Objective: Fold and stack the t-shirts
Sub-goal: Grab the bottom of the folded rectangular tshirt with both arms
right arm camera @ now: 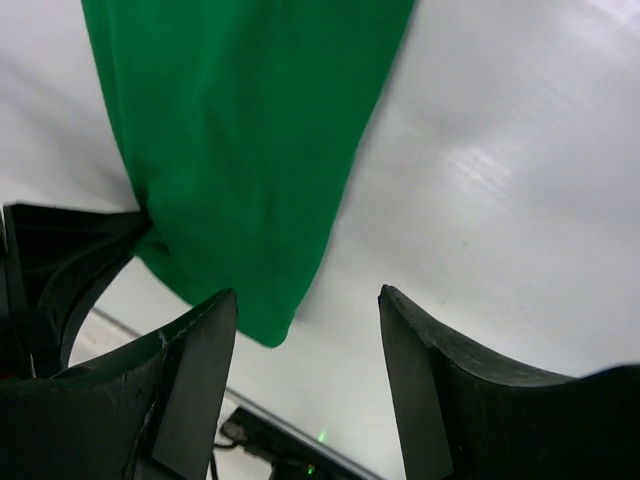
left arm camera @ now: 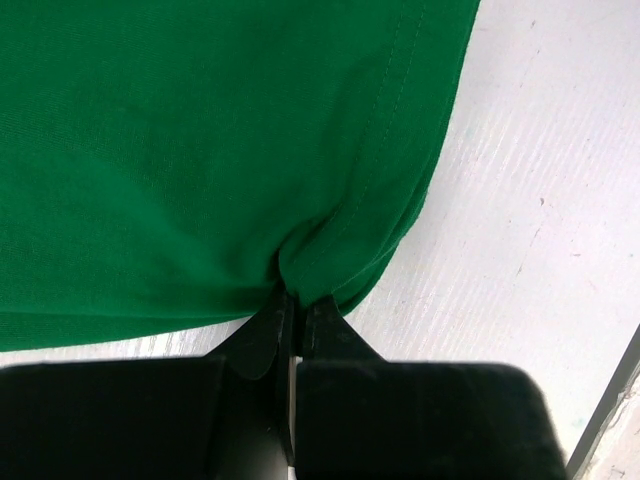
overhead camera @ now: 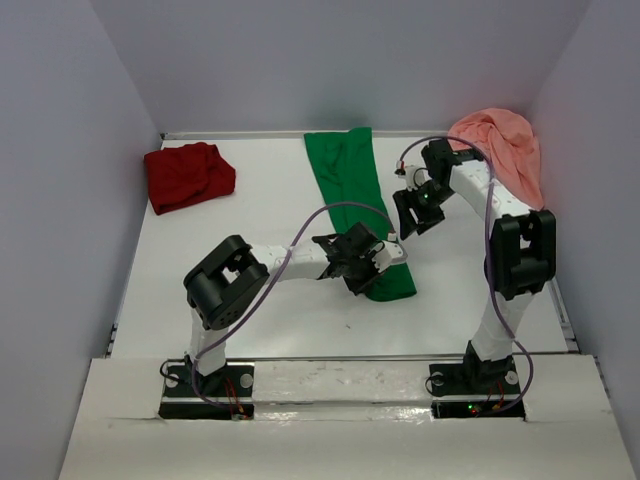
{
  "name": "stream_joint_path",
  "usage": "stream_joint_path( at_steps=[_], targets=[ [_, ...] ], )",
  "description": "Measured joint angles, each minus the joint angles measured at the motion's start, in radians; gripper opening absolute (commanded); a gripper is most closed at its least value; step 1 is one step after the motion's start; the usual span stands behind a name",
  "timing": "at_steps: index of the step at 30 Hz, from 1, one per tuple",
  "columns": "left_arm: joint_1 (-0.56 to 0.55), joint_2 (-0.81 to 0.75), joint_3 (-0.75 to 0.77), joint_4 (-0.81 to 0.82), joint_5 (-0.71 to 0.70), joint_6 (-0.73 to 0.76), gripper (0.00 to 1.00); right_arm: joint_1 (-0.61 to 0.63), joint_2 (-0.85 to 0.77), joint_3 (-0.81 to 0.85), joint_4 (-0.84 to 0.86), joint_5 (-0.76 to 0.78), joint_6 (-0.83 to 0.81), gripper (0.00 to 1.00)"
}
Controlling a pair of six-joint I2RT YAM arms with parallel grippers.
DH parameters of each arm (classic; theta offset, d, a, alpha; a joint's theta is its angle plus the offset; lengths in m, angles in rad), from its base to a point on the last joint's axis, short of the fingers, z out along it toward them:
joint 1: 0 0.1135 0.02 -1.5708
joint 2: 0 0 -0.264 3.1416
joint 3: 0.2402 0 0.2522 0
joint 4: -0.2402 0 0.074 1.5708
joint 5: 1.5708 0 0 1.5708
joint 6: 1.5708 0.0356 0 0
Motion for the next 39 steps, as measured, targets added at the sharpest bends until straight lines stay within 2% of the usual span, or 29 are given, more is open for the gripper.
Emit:
stream_joint_path(
  at_steps=[5,12,18,23,31,39],
  targets=[
    [0.000,0.000,0.000,0.000,0.001,0.000,0.00,0.000,0.041,-0.026,-0.146,-0.070,-0.056,0.65],
    [0.004,0.000,-0.002,0.004,0.011,-0.004,0.00,0.000,0.026,-0.124,-0.213,-0.124,-0.155,0.64],
    [0.009,-0.003,-0.011,0.016,0.019,-0.008,0.00,0.000,-0.087,-0.237,-0.188,-0.136,-0.282,0.66],
    [0.013,-0.004,-0.013,0.020,0.023,-0.014,0.00,0.000,-0.120,-0.283,-0.186,-0.164,-0.317,0.67],
    [0.016,-0.005,-0.013,0.018,0.026,-0.019,0.00,-0.006,-0.045,-0.383,-0.121,-0.152,-0.273,0.67],
    [0.020,-0.005,-0.013,0.017,0.034,-0.022,0.00,-0.006,-0.134,-0.417,0.032,-0.139,-0.186,0.67]
  ],
)
